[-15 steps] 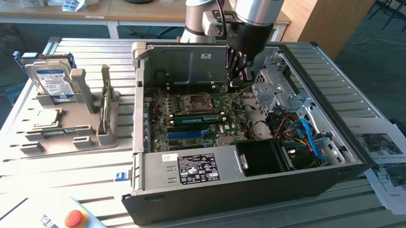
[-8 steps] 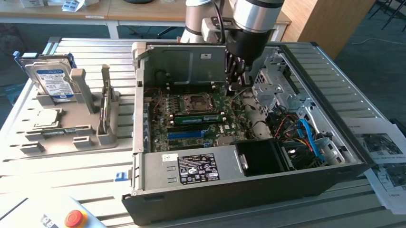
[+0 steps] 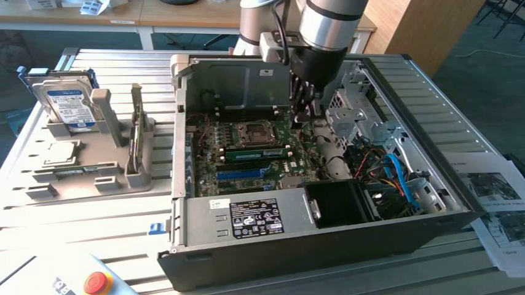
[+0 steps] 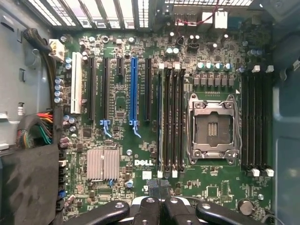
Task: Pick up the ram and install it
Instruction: 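Press down the ram until it locks into place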
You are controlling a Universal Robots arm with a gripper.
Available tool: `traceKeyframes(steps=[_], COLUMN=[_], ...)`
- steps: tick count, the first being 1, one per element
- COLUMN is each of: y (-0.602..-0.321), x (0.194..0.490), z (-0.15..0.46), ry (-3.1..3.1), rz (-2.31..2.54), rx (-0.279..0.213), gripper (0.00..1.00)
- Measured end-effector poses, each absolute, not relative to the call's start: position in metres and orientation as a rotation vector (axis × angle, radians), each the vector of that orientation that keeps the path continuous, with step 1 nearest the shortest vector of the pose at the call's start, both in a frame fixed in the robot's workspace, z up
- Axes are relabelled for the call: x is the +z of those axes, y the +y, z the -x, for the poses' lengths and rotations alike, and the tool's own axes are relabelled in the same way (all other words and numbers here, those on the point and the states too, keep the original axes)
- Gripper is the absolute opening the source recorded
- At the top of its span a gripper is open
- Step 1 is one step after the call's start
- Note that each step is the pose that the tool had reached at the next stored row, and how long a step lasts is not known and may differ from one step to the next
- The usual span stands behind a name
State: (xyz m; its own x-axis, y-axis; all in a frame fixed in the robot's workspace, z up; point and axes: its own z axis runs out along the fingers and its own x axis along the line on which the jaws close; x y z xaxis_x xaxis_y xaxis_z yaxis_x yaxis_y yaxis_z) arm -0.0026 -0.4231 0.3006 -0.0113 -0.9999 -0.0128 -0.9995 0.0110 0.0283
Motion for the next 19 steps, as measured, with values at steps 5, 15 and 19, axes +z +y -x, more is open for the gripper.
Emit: traceKeyframes(steps=[5, 15, 19], y=[-0.423, -0.423, -0.423], x=[0.294, 0.281, 0.276], z=[0.003, 0.003, 0.003], ry=[-2.226, -2.226, -2.226], rz=[-2.201, -2.201, -2.201], rx=[-0.046, -0.046, -0.046], gripper=[0.10, 0.10, 0.10])
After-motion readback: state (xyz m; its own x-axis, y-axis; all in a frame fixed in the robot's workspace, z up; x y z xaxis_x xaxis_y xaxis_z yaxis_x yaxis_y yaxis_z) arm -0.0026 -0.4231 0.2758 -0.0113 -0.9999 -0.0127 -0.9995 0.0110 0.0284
